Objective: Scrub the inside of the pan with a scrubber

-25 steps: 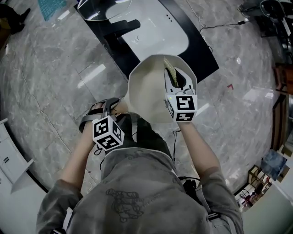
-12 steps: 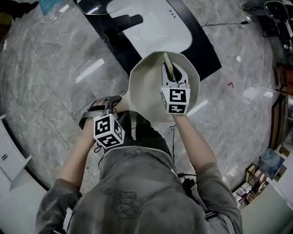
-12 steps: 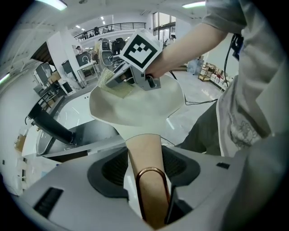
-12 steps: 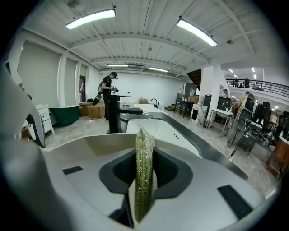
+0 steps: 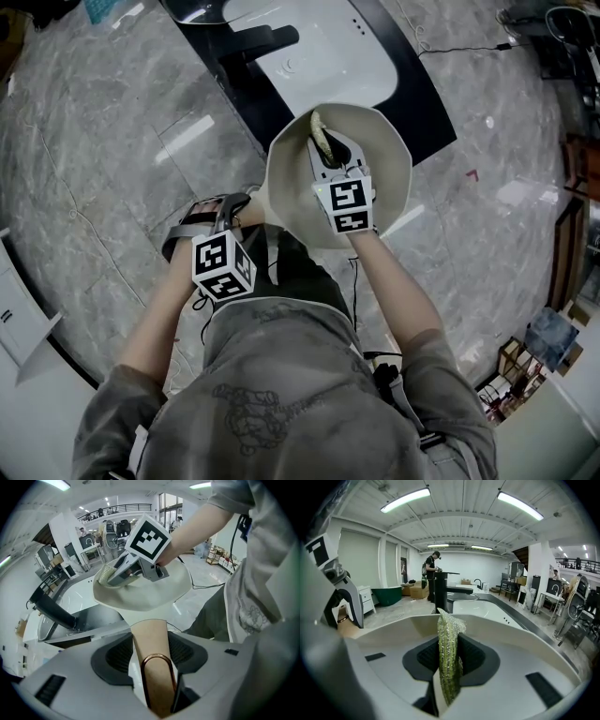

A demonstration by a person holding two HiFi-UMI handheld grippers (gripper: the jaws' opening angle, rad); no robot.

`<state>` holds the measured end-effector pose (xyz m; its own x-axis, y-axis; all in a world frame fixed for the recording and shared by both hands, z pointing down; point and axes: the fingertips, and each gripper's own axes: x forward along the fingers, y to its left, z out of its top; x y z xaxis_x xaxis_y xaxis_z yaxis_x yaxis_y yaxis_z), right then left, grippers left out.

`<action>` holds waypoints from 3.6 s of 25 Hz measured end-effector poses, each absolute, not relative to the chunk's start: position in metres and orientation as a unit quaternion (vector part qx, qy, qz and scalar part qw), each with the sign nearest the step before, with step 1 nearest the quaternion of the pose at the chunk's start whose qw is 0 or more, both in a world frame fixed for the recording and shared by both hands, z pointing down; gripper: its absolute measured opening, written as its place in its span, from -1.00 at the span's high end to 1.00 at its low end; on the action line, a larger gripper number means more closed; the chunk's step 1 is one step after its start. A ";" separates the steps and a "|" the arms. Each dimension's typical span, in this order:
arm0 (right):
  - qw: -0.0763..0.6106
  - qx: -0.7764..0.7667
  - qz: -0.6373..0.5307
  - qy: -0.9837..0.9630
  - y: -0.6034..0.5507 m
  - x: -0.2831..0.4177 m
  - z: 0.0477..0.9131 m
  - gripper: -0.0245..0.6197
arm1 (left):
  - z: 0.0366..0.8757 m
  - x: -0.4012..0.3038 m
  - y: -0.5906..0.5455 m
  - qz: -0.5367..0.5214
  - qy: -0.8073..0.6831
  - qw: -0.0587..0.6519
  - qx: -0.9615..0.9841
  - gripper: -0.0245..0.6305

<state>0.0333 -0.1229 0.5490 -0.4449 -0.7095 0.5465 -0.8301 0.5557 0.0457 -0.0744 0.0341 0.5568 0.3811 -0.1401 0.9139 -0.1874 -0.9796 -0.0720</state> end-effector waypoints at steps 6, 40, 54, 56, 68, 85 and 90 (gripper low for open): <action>0.277 0.354 0.124 -0.885 -0.091 -0.003 0.558 0.65 | 0.558 -0.074 0.034 0.549 -0.099 0.020 0.829 0.21; 0.335 0.125 0.187 -0.915 0.002 0.042 0.487 0.66 | 0.559 -0.077 0.025 0.565 -0.104 0.013 0.818 0.21; 0.429 0.461 -0.046 -0.776 -0.131 0.109 0.519 0.66 | 0.558 -0.076 0.026 0.558 -0.106 0.013 0.823 0.21; 0.434 0.453 -0.054 -0.777 -0.132 0.103 0.529 0.66 | 0.557 -0.076 0.025 0.557 -0.105 0.013 0.823 0.21; 0.491 0.315 -0.006 -0.812 -0.076 0.062 0.600 0.62 | 0.557 -0.076 0.025 0.557 -0.106 0.011 0.824 0.21; 0.495 0.057 0.253 -0.829 0.060 0.023 0.598 0.60 | 0.559 -0.076 0.023 0.551 -0.127 0.021 0.824 0.21; 0.473 -0.015 0.327 -0.818 0.082 0.029 0.573 0.61 | 0.561 -0.078 0.021 0.552 -0.138 0.029 0.822 0.21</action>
<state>0.0294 0.0817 0.5729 -0.5512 0.3343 0.7644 -0.2855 0.7853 -0.5493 -0.0775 0.0205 0.5610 0.3518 -0.1951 0.9155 -0.2589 -0.9602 -0.1052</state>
